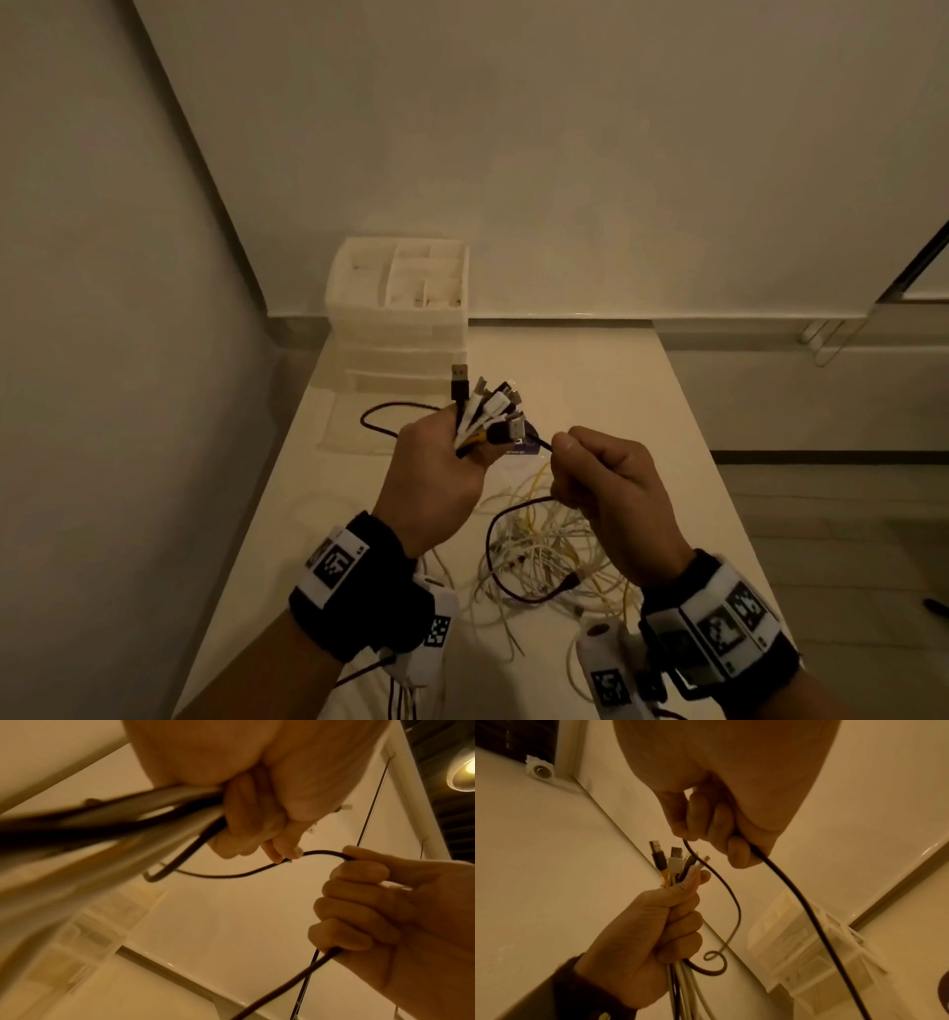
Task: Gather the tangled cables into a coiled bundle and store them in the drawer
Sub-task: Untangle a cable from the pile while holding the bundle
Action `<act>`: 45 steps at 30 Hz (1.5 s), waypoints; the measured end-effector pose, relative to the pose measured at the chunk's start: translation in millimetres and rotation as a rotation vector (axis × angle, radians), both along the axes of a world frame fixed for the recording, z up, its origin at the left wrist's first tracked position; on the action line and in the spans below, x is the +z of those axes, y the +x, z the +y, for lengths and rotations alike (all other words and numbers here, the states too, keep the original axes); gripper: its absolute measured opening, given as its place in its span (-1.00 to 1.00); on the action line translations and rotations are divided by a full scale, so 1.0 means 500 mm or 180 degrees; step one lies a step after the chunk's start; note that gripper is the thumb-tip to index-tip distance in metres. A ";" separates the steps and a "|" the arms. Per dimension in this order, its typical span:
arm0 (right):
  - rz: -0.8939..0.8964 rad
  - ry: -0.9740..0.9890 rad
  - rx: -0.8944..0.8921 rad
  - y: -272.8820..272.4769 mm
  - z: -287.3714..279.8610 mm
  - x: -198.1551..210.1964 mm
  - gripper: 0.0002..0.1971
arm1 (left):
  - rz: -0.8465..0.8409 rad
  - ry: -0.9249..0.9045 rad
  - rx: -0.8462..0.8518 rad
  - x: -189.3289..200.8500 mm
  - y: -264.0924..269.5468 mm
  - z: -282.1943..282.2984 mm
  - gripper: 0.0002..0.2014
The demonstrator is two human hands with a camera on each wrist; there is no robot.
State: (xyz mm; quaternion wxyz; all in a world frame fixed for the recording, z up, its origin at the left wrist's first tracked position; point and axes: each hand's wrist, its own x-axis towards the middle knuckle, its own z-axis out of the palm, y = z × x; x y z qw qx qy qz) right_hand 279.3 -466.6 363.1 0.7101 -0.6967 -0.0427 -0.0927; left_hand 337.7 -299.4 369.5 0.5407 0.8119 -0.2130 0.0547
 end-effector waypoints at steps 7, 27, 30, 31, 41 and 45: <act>-0.0010 0.0508 0.0278 0.005 0.006 -0.014 -0.48 | -0.0139 -0.0473 -0.0137 0.002 -0.022 -0.004 -0.59; 0.0539 0.0017 0.0230 0.013 0.001 -0.167 -0.61 | -0.0879 -0.1111 0.1045 0.113 0.027 0.125 -0.90; 0.0633 0.0033 0.0273 -0.023 -0.004 -0.203 -0.58 | -0.0880 -0.1009 0.1183 0.103 0.036 0.148 -0.60; 0.0669 0.0022 0.0320 -0.034 -0.003 -0.212 -0.57 | -0.0819 -0.1023 0.1152 0.103 0.034 0.148 -0.56; 0.1105 0.1123 -0.0193 -0.069 0.014 -0.255 -0.47 | -0.0105 -0.1495 0.0649 0.102 0.012 0.140 -0.72; 0.1035 0.1934 -0.0334 -0.054 0.011 -0.226 -0.44 | 0.0175 -0.1263 0.0298 0.105 -0.010 0.112 -0.79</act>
